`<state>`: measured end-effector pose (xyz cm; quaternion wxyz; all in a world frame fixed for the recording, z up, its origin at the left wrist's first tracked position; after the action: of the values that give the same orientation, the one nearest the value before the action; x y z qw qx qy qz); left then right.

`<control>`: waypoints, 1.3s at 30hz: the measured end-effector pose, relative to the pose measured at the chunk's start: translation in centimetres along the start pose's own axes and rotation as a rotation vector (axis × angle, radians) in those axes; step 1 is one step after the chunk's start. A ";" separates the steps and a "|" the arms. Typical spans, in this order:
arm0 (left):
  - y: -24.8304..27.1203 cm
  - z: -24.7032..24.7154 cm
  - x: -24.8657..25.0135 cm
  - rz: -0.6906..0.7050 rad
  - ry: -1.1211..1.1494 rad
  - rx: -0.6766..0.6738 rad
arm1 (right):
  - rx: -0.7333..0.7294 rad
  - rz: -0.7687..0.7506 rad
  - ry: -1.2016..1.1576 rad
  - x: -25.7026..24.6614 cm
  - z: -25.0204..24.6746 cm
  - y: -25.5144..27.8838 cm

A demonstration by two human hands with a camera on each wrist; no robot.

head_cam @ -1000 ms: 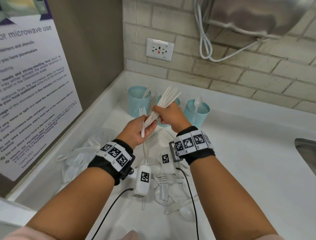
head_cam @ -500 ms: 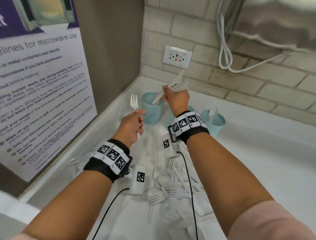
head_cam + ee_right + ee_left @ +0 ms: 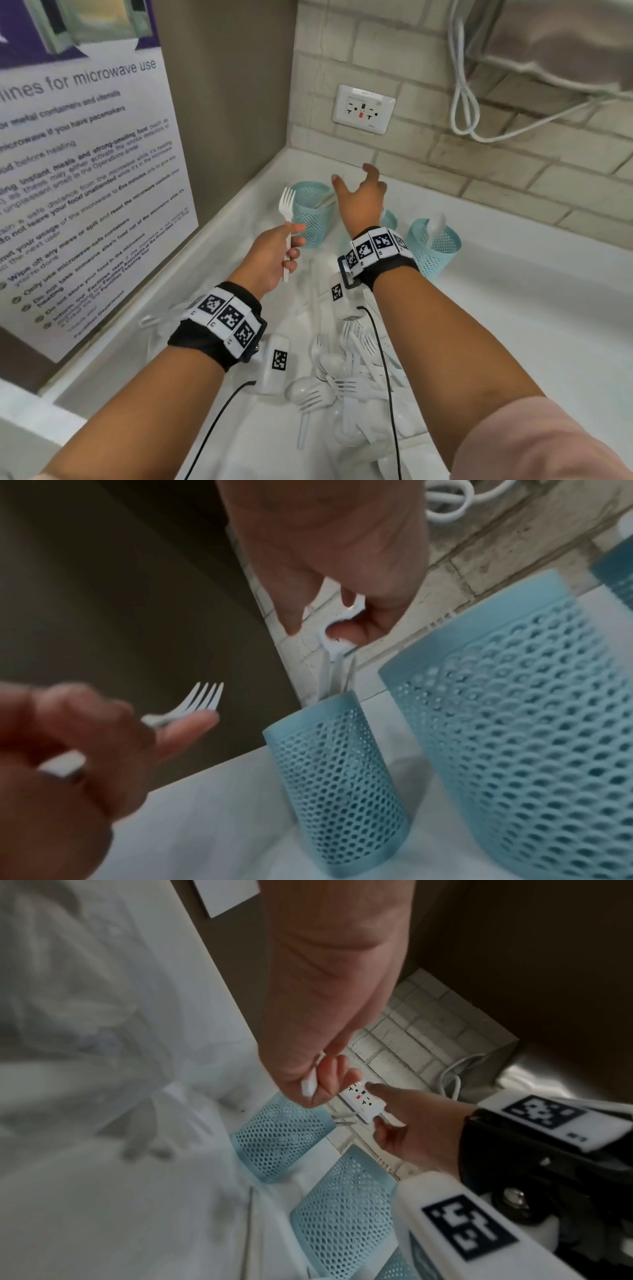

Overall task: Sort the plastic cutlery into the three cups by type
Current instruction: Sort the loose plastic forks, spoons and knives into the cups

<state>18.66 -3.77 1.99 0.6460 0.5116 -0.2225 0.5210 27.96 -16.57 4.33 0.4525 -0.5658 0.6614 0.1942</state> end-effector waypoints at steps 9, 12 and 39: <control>0.6 4.1 -1.7 0.069 -0.217 -0.292 | -0.538 -0.073 -0.135 -0.1 -6.0 2.5; 0.7 4.9 -2.4 0.066 -0.289 -0.328 | -0.380 -0.026 -0.218 1.1 -7.7 1.4; -0.4 4.1 -6.6 0.191 -1.664 -0.157 | -0.558 0.122 0.808 7.5 -13.7 3.8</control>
<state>17.67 -10.31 -2.12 0.2579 0.6615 -0.7042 0.0094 19.61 -30.31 4.28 -0.0211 -0.6557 0.7386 0.1550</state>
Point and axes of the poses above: each hand's wrist, its own y-axis away from the middle knuckle, its own z-axis out of the palm, x = y × z, the point moved 1 cm from there along -y, towards the middle knuckle, and after that the axes turned 4 degrees about y, right-handed, at the moved point
